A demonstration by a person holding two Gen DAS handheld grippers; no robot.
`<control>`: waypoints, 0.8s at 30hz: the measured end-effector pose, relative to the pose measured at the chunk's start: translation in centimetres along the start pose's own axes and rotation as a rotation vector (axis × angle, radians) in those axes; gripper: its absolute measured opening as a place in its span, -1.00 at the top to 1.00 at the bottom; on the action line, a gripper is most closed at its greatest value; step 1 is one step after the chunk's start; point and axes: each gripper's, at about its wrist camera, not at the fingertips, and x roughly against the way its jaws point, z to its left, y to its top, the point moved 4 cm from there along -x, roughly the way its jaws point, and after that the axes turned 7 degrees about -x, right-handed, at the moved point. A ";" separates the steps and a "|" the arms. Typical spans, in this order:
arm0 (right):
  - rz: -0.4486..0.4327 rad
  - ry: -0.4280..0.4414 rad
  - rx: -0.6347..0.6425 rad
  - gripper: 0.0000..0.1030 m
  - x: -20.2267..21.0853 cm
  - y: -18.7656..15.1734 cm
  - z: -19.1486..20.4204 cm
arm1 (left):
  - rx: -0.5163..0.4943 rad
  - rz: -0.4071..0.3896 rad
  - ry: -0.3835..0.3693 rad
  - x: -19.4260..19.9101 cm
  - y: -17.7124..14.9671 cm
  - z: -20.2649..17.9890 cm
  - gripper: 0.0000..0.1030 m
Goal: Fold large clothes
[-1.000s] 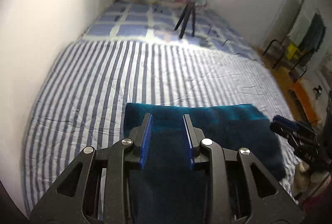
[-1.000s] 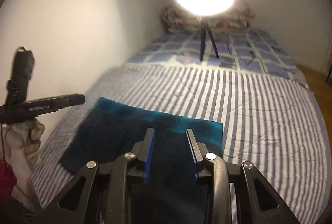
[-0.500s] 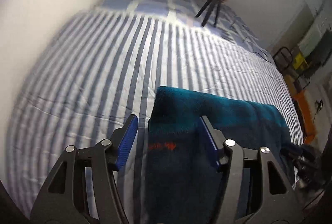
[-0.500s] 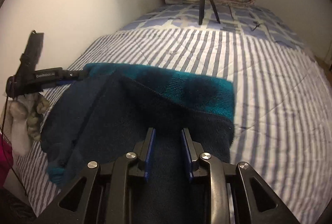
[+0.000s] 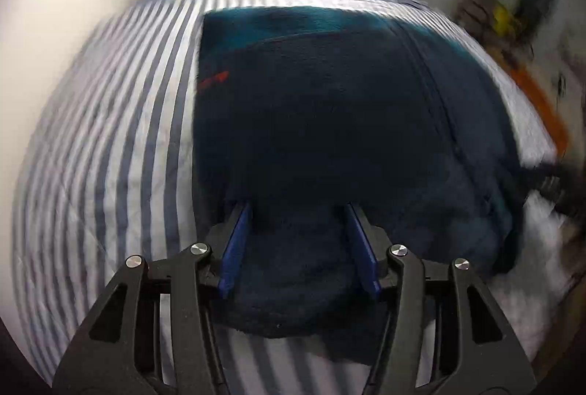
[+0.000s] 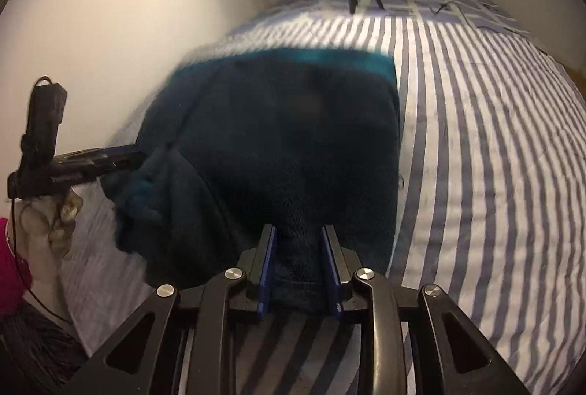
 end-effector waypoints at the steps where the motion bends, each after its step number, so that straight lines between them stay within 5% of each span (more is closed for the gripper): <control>1: 0.016 -0.018 0.015 0.52 0.3 0.2 0.3 | 0.002 0.009 -0.001 0.2 0.2 0.0 -0.09; 6: 0.011 0.008 -0.011 0.46 3.2 1.1 0.6 | 0.097 -0.049 -0.047 3.7 0.9 0.8 -0.08; 11: -0.066 0.048 0.021 0.44 6.0 2.2 1.9 | -0.009 -0.086 -0.062 6.1 1.7 -2.1 -0.11; 16: -0.116 0.004 -0.041 -0.02 5.4 5.2 -1.0 | 0.125 -0.069 -0.104 5.5 2.9 1.0 -0.52; 19: -0.109 0.024 -0.108 -0.63 4.7 6.3 -3.4 | 0.227 -0.017 -0.123 3.5 3.6 5.1 -0.65; 24: -0.051 0.073 -0.206 -0.67 2.2 7.3 -6.2 | 0.471 -0.002 -0.275 0.3 3.7 10.5 -0.65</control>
